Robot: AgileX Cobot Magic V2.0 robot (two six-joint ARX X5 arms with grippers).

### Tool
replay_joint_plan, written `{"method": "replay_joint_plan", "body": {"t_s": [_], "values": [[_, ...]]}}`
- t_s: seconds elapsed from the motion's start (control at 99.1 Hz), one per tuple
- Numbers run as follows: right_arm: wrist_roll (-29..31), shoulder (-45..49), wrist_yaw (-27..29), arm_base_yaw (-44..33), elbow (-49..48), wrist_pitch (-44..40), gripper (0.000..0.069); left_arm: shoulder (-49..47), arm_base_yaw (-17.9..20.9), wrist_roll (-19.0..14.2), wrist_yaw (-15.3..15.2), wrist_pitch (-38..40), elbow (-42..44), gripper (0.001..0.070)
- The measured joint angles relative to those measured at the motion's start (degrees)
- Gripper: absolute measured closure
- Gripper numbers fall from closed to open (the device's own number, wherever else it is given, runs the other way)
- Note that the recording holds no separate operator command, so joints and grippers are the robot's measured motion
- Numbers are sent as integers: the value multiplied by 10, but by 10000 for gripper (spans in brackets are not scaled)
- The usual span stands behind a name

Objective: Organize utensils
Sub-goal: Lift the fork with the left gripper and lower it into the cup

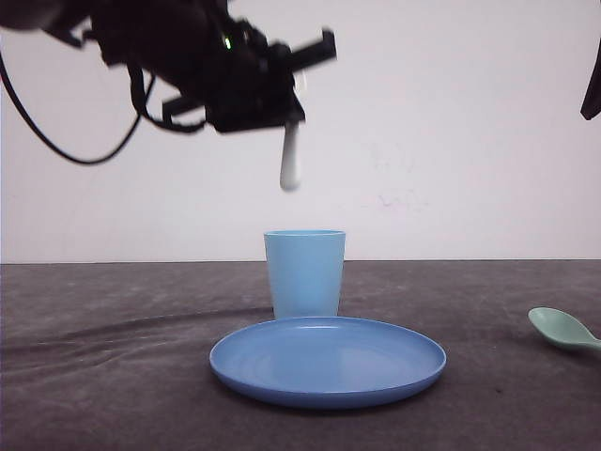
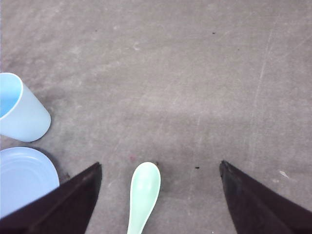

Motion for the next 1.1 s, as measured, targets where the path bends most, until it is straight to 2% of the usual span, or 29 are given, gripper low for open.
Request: {"method": "replay_joint_plan", "body": {"t_s": [0.403, 0.797, 0.898, 1.019, 1.099], "values": [[-8, 0, 1, 0, 0, -15, 210, 75, -24, 1, 3, -6, 0, 670], [-11, 0, 1, 0, 0, -31, 210, 78, -25, 10, 3, -59, 0, 667], [-11, 0, 0, 0, 0, -32, 210, 78, -25, 10, 3, -59, 0, 611], [-11, 0, 0, 0, 0, -38, 210, 76, -25, 12, 2, -59, 0, 482], [-11, 0, 0, 0, 0, -41, 210, 69, -25, 14, 2, -59, 0, 445]]}}
